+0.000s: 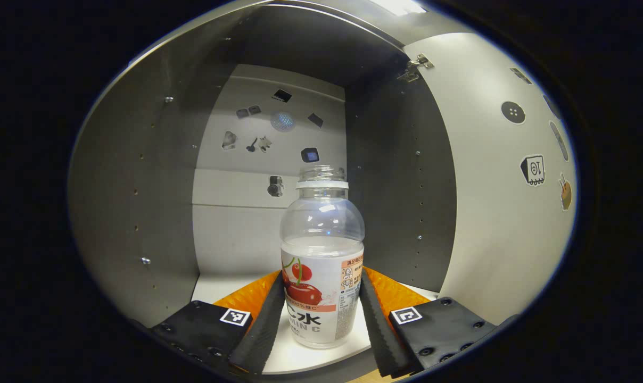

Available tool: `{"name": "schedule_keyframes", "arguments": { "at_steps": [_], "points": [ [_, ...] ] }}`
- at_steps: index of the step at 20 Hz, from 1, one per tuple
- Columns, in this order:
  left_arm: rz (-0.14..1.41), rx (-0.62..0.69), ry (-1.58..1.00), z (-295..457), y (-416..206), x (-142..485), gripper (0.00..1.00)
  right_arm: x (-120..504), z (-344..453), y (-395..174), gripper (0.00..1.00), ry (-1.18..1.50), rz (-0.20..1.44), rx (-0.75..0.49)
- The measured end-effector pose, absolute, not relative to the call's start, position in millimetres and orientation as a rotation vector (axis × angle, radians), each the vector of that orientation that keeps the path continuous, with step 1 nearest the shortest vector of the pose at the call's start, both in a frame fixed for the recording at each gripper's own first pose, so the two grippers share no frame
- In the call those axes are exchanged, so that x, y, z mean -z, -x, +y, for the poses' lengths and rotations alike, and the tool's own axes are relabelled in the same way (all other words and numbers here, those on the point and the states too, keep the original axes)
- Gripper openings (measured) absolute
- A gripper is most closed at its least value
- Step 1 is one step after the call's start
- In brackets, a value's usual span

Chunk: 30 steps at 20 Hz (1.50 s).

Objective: Open the cabinet door with the right hand, grasp the bottle in the cabinet with the left hand and place it on the coaster, then close the cabinet door with the right hand.

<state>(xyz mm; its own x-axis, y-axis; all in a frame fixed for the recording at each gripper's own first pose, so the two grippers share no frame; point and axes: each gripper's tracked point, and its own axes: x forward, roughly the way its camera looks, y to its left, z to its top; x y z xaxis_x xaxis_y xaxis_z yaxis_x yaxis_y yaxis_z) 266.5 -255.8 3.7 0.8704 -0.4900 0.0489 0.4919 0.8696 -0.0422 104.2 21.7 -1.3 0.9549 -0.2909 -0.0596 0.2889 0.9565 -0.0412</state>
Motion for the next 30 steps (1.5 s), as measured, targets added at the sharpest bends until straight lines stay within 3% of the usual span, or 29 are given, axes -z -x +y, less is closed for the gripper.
{"name": "schedule_keyframes", "arguments": {
  "at_steps": [6, 10, 11, 15, 27, 28, 30],
  "points": [
    [-0.071, 0.431, 0.062, -216.2, -213.3, -15.8, 0.81, -0.9, 34.4, -89.1, 0.96, 0.059, 0.034, 0.175],
    [-0.074, 0.355, 0.012, -189.4, -170.0, -6.7, 0.81, 3.3, 46.0, -76.4, 0.93, 0.031, 0.02, 0.075],
    [-0.071, 0.338, 0.0, -182.7, -159.8, -4.1, 0.8, 4.4, 47.7, -72.0, 0.96, 0.03, 0.02, 0.052],
    [-0.066, 0.275, -0.018, -155.7, -121.8, 11.4, 0.81, 3.6, 53.5, -61.4, 0.89, 0.015, 0.003, -0.005],
    [-0.013, 0.25, -0.011, -89.9, -41.2, 89.6, 0.81, -1.1, 69.0, -68.1, 0.93, -0.074, -0.035, 0.084],
    [-0.01, 0.251, -0.017, -84.6, -35.9, 100.5, 0.81, 3.3, 71.0, -69.4, 0.97, -0.074, -0.026, 0.098],
    [0.013, 0.254, -0.018, -74.1, -27.9, 124.4, 0.81, 10.1, 71.5, -72.0, 0.93, -0.059, -0.005, 0.132]
  ]
}}
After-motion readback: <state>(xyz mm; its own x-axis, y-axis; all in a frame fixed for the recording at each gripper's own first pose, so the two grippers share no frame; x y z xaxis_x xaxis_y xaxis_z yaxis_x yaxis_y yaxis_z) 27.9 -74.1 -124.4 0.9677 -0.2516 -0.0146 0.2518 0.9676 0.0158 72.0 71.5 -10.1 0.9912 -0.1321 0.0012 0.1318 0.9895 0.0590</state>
